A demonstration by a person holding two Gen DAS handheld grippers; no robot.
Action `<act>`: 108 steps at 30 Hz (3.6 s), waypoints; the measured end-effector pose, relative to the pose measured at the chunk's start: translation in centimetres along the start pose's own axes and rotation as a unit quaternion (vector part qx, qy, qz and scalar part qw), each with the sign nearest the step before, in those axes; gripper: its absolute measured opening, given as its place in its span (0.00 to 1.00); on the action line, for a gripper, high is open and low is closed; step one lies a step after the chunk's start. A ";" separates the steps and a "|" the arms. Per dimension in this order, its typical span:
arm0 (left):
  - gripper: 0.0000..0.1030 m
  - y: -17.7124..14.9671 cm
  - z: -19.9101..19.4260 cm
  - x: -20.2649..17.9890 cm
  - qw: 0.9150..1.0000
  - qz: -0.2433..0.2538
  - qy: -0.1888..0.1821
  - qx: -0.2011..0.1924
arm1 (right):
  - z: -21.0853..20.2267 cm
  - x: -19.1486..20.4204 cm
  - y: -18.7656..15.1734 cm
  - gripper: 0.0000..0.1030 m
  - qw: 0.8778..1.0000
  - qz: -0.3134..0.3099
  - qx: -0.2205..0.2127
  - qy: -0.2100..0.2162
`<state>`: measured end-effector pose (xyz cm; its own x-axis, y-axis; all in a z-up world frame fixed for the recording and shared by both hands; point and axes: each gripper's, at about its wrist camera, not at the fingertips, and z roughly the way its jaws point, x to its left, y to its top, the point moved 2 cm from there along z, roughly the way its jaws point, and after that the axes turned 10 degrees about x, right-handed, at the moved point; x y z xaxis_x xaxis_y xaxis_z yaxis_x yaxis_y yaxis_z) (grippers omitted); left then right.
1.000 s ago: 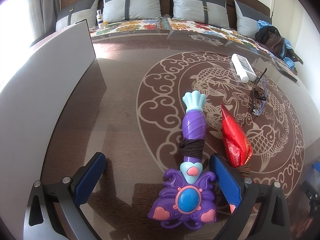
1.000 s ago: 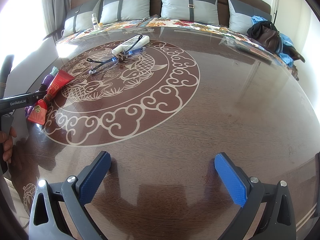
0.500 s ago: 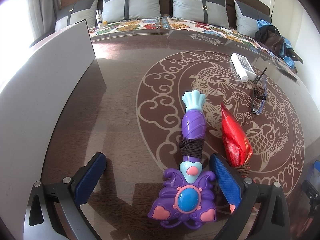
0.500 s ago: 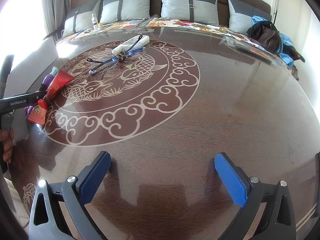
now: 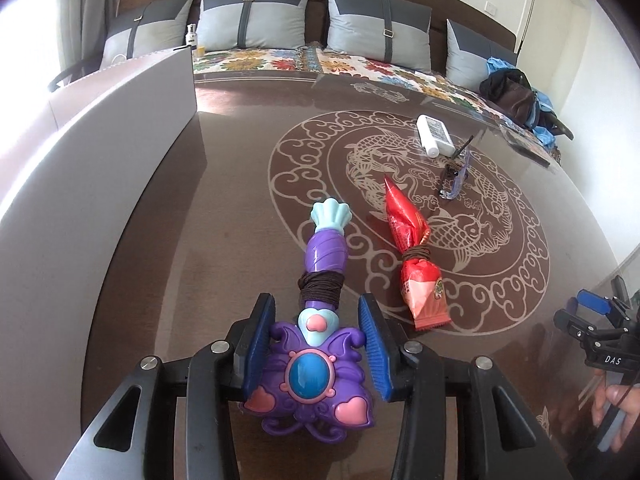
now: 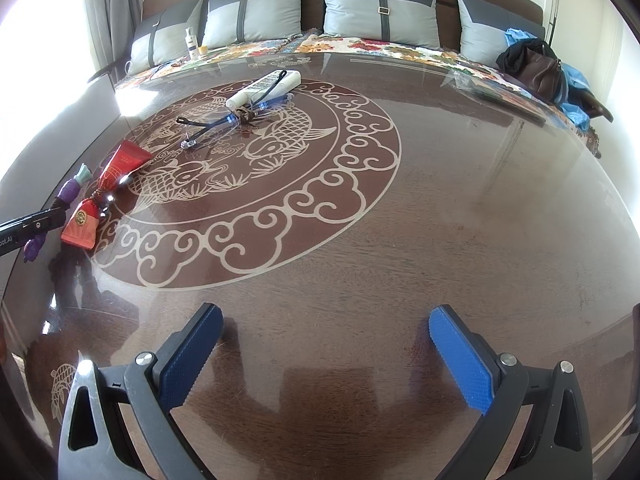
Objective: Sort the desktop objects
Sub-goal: 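Close the left tool on the purple toy wand while the right tool grasps the red pouch, then carry the toy wand and red pouch into the white bin and open both tools, then bring both open tools back over the table, then lower the right tool onto the blue-framed glasses and close it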
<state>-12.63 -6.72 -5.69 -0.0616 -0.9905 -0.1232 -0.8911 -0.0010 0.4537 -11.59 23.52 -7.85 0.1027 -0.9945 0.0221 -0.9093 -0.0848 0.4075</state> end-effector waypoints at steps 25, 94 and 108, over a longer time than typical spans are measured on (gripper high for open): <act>0.42 -2.2 -13.2 7.6 0.989 -0.093 -0.050 -0.108 | 0.0 19.4 9.1 0.23 0.987 -0.090 0.057 0.120; 0.84 3.4 4.7 -4.5 0.997 0.012 0.068 0.041 | 0.8 0.0 1.7 0.99 1.000 -0.002 -0.009 0.005; 1.00 1.8 4.4 -2.1 0.998 0.040 0.047 0.025 | 1.0 2.0 1.4 1.00 1.000 -0.016 0.003 -0.010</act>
<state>-16.10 -4.05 -8.47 -0.0924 -0.9957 -0.0038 -0.9063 0.0825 0.4145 -13.04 21.35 -8.16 0.1244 -0.9922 -0.0095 -0.9077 -0.1176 0.4027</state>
